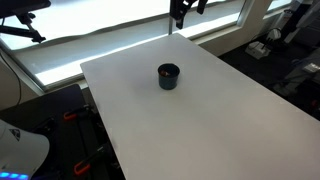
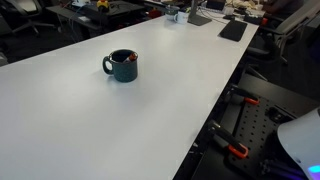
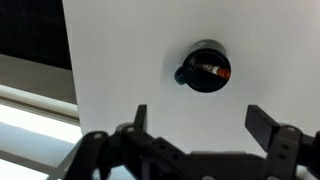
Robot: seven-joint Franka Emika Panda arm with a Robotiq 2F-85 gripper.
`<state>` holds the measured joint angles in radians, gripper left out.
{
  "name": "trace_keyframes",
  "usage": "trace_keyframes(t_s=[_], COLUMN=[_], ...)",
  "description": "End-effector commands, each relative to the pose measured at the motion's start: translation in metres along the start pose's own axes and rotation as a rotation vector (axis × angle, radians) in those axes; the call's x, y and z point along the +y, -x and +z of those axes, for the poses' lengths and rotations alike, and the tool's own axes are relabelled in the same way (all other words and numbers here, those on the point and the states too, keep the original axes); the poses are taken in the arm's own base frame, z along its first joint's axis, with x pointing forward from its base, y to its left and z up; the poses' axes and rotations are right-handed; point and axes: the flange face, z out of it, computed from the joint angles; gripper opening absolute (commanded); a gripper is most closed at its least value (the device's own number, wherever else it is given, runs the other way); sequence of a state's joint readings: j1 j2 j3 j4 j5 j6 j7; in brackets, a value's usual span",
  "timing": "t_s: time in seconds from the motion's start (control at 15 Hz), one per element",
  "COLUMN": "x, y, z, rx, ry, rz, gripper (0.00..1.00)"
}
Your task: Remove the marker from the mug cup
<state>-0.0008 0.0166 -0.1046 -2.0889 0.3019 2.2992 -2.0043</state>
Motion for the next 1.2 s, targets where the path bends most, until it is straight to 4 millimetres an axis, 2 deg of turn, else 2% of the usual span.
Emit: trace_keyframes(t_s=[0.0,0.27,0.47,0.53,0.6,0.73,0.93,1.13], x=[0.016,0.022,0.014,0.012,0.008,0.005,0.009,0.014], y=[-0.001,-0.002,0.007,0.009,0.005,0.012,0.013,0.007], z=[0.016,0.055,0.090,0.096,0.091,0.105,0.108,0.126], rx=[0.074,0.130,0.155,0.162,0.137,0.144,0.140,0.149], ry=[-0.052,-0.172,-0.265,-0.275,-0.252,-0.273,-0.282,-0.334], rz=[-0.061,-0.073,-0.035,-0.027,-0.039,-0.027,-0.033,-0.061], gripper=[1.00,1.00,1.00,1.00,1.00,1.00,1.00,1.00])
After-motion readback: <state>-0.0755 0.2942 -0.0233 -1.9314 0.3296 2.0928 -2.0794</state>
